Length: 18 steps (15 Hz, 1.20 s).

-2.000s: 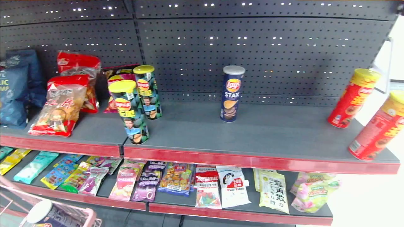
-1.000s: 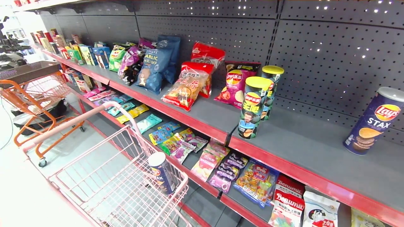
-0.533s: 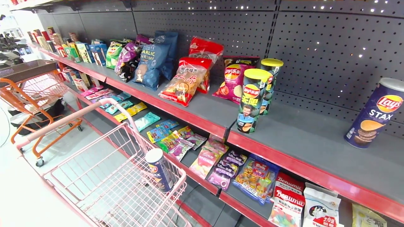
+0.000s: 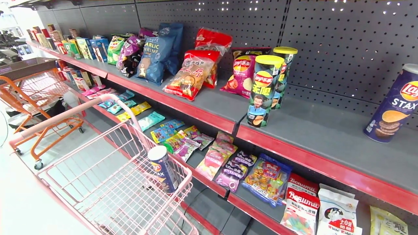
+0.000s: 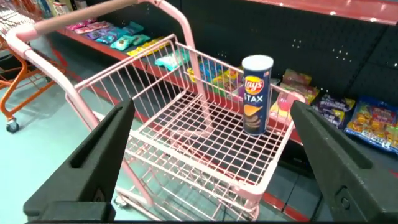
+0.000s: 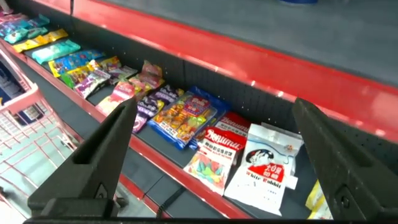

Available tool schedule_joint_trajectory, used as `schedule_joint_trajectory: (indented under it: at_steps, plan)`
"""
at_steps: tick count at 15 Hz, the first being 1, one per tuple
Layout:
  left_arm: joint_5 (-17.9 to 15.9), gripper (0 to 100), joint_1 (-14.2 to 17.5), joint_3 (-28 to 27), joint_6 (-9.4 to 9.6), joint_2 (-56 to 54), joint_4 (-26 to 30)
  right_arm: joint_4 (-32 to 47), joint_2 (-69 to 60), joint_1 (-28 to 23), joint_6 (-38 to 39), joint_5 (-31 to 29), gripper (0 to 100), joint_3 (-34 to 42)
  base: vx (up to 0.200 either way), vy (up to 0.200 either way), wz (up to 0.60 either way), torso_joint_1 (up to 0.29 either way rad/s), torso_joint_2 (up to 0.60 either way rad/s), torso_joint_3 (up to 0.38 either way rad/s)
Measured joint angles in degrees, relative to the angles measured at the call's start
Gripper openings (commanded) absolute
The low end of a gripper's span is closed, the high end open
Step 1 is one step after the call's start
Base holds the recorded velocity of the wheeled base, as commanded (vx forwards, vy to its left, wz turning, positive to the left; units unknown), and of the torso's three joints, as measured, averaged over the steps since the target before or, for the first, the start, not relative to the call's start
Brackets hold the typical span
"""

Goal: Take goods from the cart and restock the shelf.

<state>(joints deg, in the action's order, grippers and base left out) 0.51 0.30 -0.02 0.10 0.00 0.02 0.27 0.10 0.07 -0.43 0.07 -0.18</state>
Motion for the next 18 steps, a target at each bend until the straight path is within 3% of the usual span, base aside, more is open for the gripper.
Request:
schedule_joint_trajectory:
  at_steps: [8,11,14,15,18]
  plan:
    - [-0.3,100,0.0,0.0,0.04,0.0,0.0,0.0,0.0,0.0,0.2,0.0,100,0.0,0.000,0.000,0.00,-0.196,0.54,0.338]
    - [-0.4,100,-0.1,0.0,-0.02,0.1,0.0,0.0,0.0,-0.1,0.2,0.0,100,0.0,0.000,0.000,0.00,-0.071,0.20,0.129]
    - [-0.3,100,-0.2,-0.8,1.18,0.4,-0.4,0.0,0.0,-0.1,0.4,0.0,100,0.0,0.000,0.000,0.00,-0.007,0.02,0.014]
    - [-0.1,100,-0.2,-3.2,0.45,1.6,-0.5,0.0,0.0,-0.1,0.3,0.0,100,0.0,0.000,0.000,0.00,0.000,0.00,0.000]
    - [0.6,100,-0.2,-17.0,-5.89,13.8,-0.9,0.0,0.0,-0.1,0.3,0.0,100,0.0,0.000,0.000,0.00,0.000,0.00,0.000]
